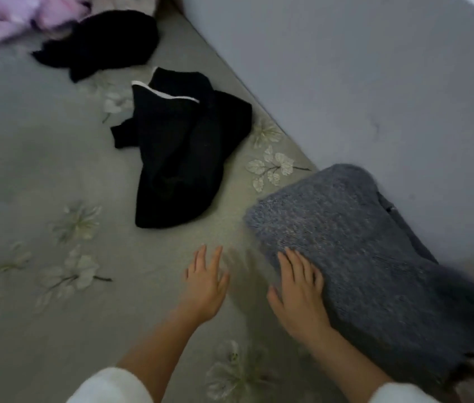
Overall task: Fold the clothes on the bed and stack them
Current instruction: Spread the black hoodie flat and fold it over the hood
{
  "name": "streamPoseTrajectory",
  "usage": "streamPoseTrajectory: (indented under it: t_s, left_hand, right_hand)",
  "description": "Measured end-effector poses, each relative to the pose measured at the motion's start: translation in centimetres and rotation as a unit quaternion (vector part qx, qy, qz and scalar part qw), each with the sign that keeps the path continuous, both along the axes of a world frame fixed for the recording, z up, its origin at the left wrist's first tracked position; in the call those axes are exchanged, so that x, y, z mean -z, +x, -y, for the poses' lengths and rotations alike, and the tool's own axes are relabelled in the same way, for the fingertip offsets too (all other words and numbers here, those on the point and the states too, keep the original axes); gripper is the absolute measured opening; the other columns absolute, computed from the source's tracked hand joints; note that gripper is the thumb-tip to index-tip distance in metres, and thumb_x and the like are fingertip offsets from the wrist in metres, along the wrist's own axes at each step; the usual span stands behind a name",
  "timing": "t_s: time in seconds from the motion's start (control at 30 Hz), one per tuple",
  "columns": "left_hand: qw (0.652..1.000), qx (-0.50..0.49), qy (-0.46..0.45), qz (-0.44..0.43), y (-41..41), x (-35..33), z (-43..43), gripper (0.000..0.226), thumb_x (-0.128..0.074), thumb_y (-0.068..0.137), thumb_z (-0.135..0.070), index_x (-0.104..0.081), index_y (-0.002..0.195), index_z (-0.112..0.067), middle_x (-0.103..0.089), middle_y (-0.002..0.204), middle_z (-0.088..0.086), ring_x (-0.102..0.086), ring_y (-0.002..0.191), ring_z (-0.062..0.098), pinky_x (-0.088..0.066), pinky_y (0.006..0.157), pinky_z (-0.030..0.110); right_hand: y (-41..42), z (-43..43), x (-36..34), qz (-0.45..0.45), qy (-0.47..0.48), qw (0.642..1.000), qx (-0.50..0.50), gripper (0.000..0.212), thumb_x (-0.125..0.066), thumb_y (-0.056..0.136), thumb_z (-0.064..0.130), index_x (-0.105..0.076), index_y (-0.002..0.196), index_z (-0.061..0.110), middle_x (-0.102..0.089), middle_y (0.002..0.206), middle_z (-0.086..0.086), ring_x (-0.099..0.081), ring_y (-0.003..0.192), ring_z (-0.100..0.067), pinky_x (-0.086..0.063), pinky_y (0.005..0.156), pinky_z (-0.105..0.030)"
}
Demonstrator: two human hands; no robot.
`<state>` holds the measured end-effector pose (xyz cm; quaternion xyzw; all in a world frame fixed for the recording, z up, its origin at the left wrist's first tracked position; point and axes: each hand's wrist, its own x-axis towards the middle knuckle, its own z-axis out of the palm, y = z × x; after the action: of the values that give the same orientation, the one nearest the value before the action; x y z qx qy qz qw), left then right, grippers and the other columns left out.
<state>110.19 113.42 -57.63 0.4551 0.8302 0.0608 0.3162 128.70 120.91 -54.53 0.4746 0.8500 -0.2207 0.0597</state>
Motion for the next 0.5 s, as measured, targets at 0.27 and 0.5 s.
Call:
streamPoseTrajectory:
  t_s: [0.27, 0.5]
  left_hand:
    - [0.990, -0.139, -0.031, -0.005, -14.0, 2.9, 5.9, 0.060, -0.036, 0.100, -0.034, -0.008, 0.152, -0.022, 0.002, 0.160, 0.010, 0.004, 0.146, 0.030, -0.011, 0.116, 0.045]
    - [0.987, -0.155, 0.024, -0.035, -20.6, 5.5, 1.5, 0.072, -0.043, 0.097, -0.031, 0.003, 0.152, -0.019, 0.001, 0.159, 0.012, 0.003, 0.147, 0.027, -0.010, 0.118, 0.045]
  right_hand:
    - [-13.6, -0.5, 4.0, 0.071, -0.010, 0.985, -0.158, 0.069, -0.040, 0.093, 0.040, -0.009, 0.150, 0.016, -0.007, 0.159, -0.001, -0.005, 0.144, -0.019, -0.011, 0.113, -0.042]
    - [-22.0, -7.0, 5.7, 0.060, -0.002, 0.988, -0.142, 0.075, -0.046, 0.093, 0.040, -0.007, 0.152, 0.015, -0.008, 0.159, 0.000, -0.008, 0.144, -0.018, -0.016, 0.114, -0.045]
